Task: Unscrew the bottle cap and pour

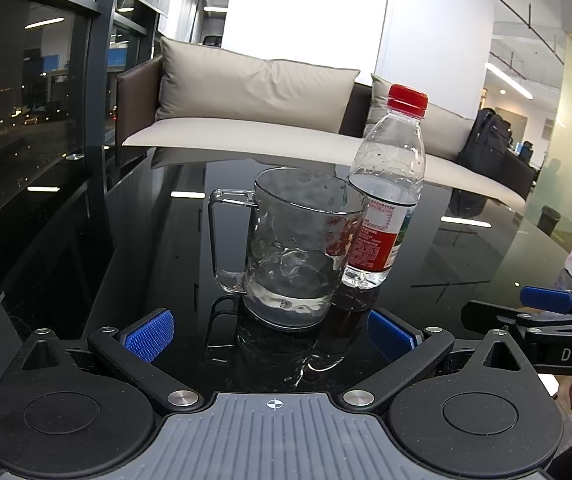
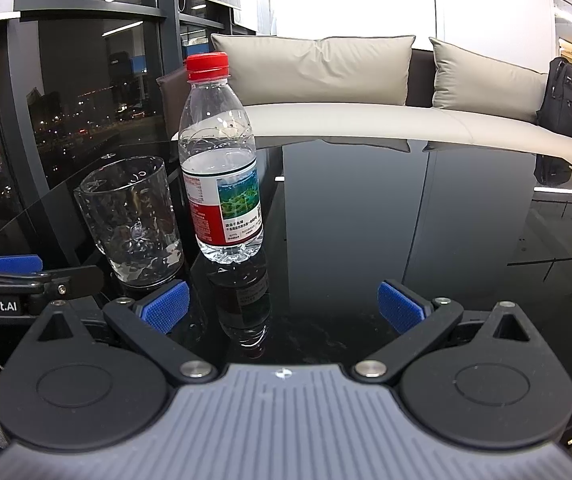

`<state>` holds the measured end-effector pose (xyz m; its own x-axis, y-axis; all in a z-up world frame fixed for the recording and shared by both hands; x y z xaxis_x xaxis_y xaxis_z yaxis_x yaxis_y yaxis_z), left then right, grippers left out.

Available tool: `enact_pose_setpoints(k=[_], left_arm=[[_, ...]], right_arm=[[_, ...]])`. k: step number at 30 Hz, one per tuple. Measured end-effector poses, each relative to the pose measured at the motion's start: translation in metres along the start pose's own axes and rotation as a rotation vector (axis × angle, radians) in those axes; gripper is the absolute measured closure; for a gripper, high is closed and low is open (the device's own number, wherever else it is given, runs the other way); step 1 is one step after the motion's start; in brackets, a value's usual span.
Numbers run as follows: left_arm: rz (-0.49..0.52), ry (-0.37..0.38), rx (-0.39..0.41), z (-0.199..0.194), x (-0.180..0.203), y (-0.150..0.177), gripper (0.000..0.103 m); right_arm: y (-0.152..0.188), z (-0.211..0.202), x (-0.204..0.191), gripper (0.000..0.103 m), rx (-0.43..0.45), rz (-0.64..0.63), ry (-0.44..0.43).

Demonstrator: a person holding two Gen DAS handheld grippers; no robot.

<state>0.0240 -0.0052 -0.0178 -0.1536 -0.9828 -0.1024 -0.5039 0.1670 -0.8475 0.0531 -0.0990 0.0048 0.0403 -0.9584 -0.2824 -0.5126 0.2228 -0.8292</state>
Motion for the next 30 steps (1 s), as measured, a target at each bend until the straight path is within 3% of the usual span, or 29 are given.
enact_pose_setpoints(k=[30], left_arm=[[0.025,-0.061,-0.036,0.038,-0.008,-0.012,0.001]], right_arm=[[-0.005,0.004,0.005,0.000,-0.007,0.040,-0.011]])
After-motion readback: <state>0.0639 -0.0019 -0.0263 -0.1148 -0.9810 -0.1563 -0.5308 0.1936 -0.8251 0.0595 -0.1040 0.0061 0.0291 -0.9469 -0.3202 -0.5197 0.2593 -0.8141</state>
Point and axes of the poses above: each gripper's, at about its wrist camera, not at the fingertips, and z roughly the way its jaws point, x to its right, y to its underside, the point moved 3 cm from there along z, roughly the way its jaws point, and after that the axes turned 15 degrees about z, right-handed, at the moved point
